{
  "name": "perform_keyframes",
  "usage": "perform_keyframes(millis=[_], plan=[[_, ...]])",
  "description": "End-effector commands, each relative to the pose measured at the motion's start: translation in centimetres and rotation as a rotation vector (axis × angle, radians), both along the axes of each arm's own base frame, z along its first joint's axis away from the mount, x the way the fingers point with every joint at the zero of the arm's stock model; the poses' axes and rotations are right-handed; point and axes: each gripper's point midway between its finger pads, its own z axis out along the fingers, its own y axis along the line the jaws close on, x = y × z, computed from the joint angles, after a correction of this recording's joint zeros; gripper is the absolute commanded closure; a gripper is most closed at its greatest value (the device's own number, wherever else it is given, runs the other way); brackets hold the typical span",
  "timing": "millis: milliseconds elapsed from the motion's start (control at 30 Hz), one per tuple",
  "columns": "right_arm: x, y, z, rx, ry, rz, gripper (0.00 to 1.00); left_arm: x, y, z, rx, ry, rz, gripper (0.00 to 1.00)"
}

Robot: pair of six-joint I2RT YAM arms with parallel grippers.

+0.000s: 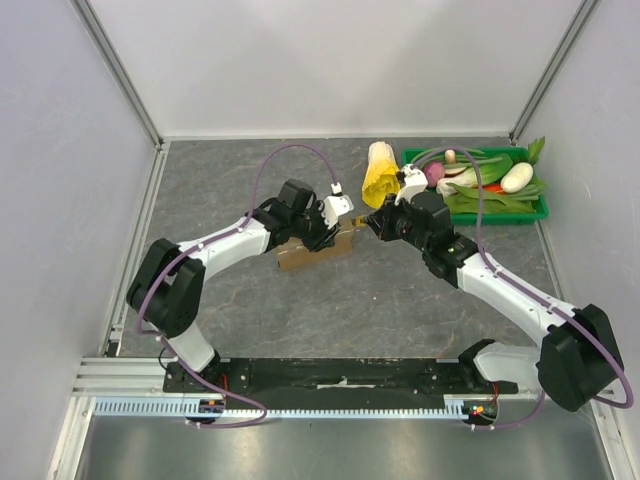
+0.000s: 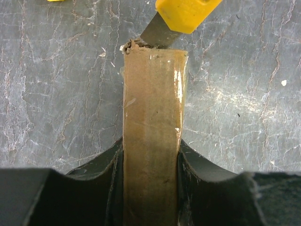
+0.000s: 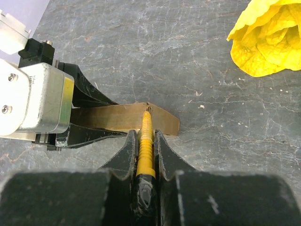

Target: Unpack the express box

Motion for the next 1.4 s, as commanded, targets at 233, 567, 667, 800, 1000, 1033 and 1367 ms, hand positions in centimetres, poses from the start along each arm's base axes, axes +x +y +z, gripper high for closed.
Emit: perform_keyframes(millis=[233,567,667,800,1000,1033,1367], plan=[[-4.6,0.0,-3.3,-0.099,0.239,0.132,1.0,-1.5,4.7,-6.8,0.192,0.201,0.178,0.72],[-4.9,-0.4,-2.2,-0.073,0.245,0.126,1.0,-1.2,4.7,-6.8,0.19,0.202,0.185,0.72],[-4.4,-1.1,-1.2,-0.068,0.223,0.094,1.0,-1.3,4.6,-6.8,0.186,0.209,0.179,0.71],[-3.6,-2.0,0.5,-0.073,0.182,0.049,1.0,-1.6,4.3,-6.7,0.177,0.223,0.17,0.69],[-2.7,-2.8,1.7,-0.085,0.141,-0.004,1.0,-1.8,3.4,-6.0,0.139,0.245,0.138,0.6],[-2.5,-2.9,1.4,-0.091,0.148,-0.006,1.0,-1.9,3.0,-5.5,0.118,0.248,0.124,0.59],[-1.0,-1.8,-0.2,-0.088,0.156,0.002,1.0,-1.8,1.0,-2.0,-0.001,0.227,0.085,0.06]])
